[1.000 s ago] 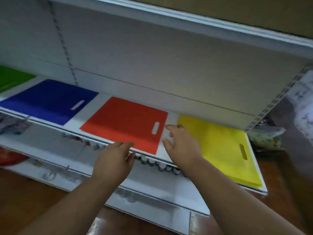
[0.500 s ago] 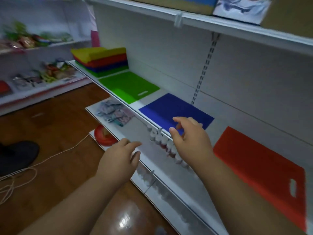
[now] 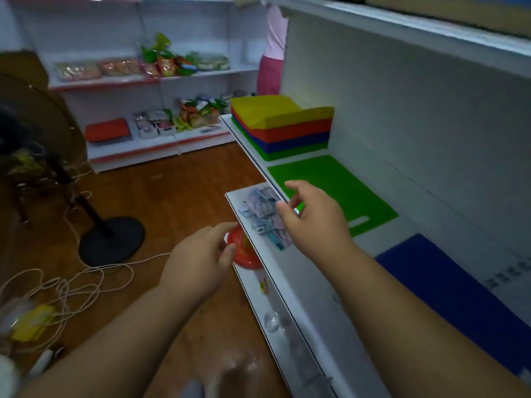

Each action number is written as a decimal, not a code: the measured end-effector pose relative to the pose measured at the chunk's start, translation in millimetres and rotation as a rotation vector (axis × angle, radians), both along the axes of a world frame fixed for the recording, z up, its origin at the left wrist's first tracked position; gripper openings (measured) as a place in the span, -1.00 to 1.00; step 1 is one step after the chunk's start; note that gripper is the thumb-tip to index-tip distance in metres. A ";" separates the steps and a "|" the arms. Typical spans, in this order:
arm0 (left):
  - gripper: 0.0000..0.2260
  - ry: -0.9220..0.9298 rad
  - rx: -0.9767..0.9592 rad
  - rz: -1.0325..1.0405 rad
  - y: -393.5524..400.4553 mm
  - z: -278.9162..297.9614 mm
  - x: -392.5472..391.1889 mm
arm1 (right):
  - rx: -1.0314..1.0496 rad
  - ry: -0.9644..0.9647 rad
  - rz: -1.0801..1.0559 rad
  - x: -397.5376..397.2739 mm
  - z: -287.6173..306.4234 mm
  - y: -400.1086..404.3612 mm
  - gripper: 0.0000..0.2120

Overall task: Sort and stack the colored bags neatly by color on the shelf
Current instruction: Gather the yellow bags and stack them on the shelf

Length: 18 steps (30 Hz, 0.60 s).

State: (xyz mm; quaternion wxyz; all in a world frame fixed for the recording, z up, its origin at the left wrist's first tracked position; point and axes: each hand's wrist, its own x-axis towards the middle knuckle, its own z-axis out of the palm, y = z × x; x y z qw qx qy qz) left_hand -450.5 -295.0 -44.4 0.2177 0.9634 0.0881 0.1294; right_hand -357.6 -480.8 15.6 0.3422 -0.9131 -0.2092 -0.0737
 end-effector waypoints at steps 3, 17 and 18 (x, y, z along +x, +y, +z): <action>-0.62 -0.008 -0.044 0.037 48.0 -7.4 33.3 | -0.002 0.026 -0.009 46.2 -9.1 54.8 -0.59; -0.64 -0.009 -0.204 -0.194 183.4 1.7 247.1 | -0.013 0.175 -0.312 214.8 16.9 152.2 -0.49; -0.65 -0.013 -0.231 -0.206 183.6 -0.3 264.7 | -0.024 0.196 -0.299 228.8 14.9 153.6 -0.41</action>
